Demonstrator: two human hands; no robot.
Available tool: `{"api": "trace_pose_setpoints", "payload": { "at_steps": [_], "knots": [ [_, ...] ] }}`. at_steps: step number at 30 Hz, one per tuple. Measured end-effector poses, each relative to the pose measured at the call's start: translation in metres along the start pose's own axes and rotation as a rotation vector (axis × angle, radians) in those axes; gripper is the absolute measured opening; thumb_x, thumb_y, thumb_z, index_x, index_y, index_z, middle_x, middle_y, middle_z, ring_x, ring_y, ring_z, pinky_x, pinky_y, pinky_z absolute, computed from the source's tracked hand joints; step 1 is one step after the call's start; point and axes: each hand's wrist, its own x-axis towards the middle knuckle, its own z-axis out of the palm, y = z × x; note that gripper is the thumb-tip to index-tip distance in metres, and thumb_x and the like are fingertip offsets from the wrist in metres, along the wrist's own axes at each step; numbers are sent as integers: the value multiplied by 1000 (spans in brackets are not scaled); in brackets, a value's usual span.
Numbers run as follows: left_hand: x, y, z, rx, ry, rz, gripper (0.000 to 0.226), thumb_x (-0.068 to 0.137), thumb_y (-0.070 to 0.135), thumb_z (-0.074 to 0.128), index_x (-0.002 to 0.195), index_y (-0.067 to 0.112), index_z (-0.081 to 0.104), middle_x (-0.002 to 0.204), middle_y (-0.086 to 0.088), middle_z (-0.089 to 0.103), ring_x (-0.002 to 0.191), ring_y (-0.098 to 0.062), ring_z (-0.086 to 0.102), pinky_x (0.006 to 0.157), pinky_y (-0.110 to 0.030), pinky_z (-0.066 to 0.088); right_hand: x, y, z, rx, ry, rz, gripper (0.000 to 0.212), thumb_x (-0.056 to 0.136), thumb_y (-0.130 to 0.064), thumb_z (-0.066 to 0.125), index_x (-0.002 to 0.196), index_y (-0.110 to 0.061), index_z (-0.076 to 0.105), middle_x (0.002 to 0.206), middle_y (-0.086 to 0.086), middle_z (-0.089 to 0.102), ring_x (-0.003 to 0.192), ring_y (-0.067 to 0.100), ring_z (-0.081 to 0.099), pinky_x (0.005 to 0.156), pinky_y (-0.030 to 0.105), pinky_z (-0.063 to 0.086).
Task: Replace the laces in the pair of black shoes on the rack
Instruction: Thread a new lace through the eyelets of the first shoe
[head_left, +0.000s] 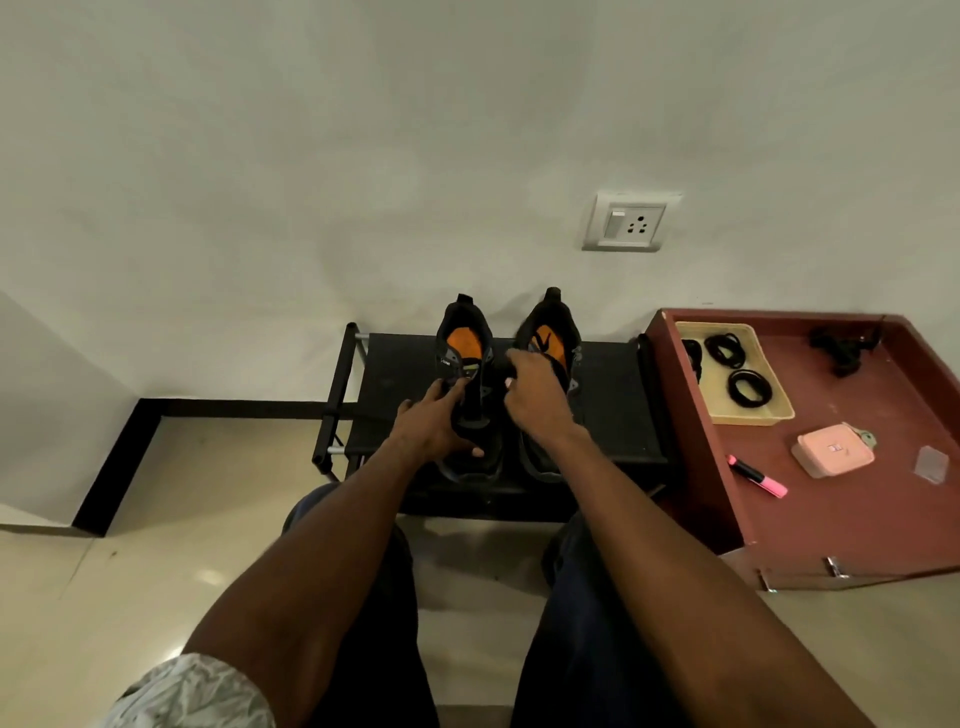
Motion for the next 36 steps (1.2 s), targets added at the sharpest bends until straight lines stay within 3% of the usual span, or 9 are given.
{"api": "trace_pose_setpoints", "payload": {
  "at_steps": [3,8,11,14,17,20,28,33,36],
  "knots": [
    [-1,1,-1,-4,0,17,110,77,54,76,158,37,3,167,-8,6,152,-28,16,121,-56,8,-3,7,28,-232,-184,-65,22,97,-17,57,117,-8,56,112,18,64,109,38,56,93,46,45],
    [1,-1,2,2,5,1,116,73,56,79,158,39,1,168,-8,4,151,-30,22,122,-58,8,4,2,22,-83,-73,60,21,99,-19,50,90,-9,66,90,10,67,92,33,62,88,43,43],
    [1,-2,2,-4,8,-4,120,70,57,81,158,39,2,168,-8,4,150,-33,23,122,-57,7,13,-15,-8,301,147,182,23,96,-16,52,82,-6,67,84,13,67,72,27,58,72,42,52],
    [-3,-1,2,-34,6,3,120,69,55,83,157,41,3,168,-8,3,150,-34,21,122,-57,5,10,-46,-65,616,401,154,21,98,-20,52,86,-14,68,83,2,64,75,19,57,68,32,47],
    [-2,0,0,-27,-13,-9,121,69,54,84,157,42,1,168,-8,3,150,-34,22,122,-58,5,6,-78,-130,799,613,33,20,98,-16,52,82,-16,65,72,-10,56,69,7,51,63,17,40],
    [-1,2,0,-14,-19,-27,121,70,55,82,157,40,-1,167,-10,2,150,-35,21,122,-58,5,4,-95,-164,865,709,-28,22,97,-13,53,78,-11,64,67,-9,53,67,9,47,64,22,39],
    [2,1,1,-24,-39,-34,120,72,56,81,158,37,-2,167,-12,-1,151,-36,18,121,-61,3,-10,-100,-157,859,722,-77,22,98,-11,52,79,-13,62,69,-10,55,63,4,45,61,16,36],
    [2,2,0,-22,-33,-32,120,73,56,81,158,37,-2,167,-13,-1,151,-35,18,121,-61,2,-10,-101,-147,760,795,-60,25,96,-17,54,71,-17,58,63,-11,52,61,6,45,64,27,40],
    [-2,1,-2,-12,-20,-21,123,73,58,80,157,39,-8,167,-14,5,151,-35,19,121,-62,2,-6,-92,-132,388,896,127,20,92,-25,57,107,-15,66,104,2,67,107,22,56,92,40,43]
  ]
}}
